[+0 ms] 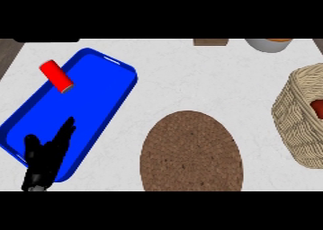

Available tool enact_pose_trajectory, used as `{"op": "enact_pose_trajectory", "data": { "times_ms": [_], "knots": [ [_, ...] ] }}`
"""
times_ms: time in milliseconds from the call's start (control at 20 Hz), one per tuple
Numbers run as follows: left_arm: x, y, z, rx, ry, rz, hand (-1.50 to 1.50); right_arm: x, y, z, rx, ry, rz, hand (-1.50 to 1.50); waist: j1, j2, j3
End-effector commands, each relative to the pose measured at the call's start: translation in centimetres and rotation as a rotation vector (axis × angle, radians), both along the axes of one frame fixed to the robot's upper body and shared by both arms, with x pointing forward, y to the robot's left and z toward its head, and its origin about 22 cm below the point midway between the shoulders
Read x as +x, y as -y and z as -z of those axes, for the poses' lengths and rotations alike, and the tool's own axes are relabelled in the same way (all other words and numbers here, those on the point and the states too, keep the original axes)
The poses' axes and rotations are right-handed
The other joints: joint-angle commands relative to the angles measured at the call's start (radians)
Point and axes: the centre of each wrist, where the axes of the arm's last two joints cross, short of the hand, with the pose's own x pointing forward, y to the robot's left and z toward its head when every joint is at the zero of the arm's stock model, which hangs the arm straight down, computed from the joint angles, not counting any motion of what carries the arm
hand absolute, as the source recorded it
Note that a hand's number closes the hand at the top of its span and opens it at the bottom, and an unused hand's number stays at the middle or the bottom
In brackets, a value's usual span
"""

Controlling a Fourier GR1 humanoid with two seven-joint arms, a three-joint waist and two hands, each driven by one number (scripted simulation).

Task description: Pick the bell pepper from the placemat and place it in the basket

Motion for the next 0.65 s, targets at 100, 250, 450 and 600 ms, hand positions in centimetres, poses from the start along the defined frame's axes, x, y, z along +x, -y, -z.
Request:
{"op": "enact_pose_trajectory", "data": {
  "times_ms": [100,250,450,600],
  "knots": [
    [-2.3,-0.9,3.4,0.005,-0.143,-0.031,0.00,-0.4,2.7,-1.0,0.105,0.075,0.058,-1.50,-0.001,0.013,-0.014],
    [-1.3,-1.4,2.6,-0.003,-0.150,-0.042,0.00,-2.0,4.7,-1.4,0.177,0.102,0.097,-1.50,-0.011,0.012,-0.014],
    [-1.4,-0.7,3.2,-0.006,-0.153,-0.053,0.00,-3.1,7.2,-1.7,0.213,0.129,0.203,-1.50,-0.002,0.017,-0.013],
    [-1.2,-0.8,2.0,0.014,-0.165,-0.037,0.00,-6.6,9.9,-3.1,0.206,0.099,0.193,-1.50,-0.012,0.014,-0.012]
  ]
}}
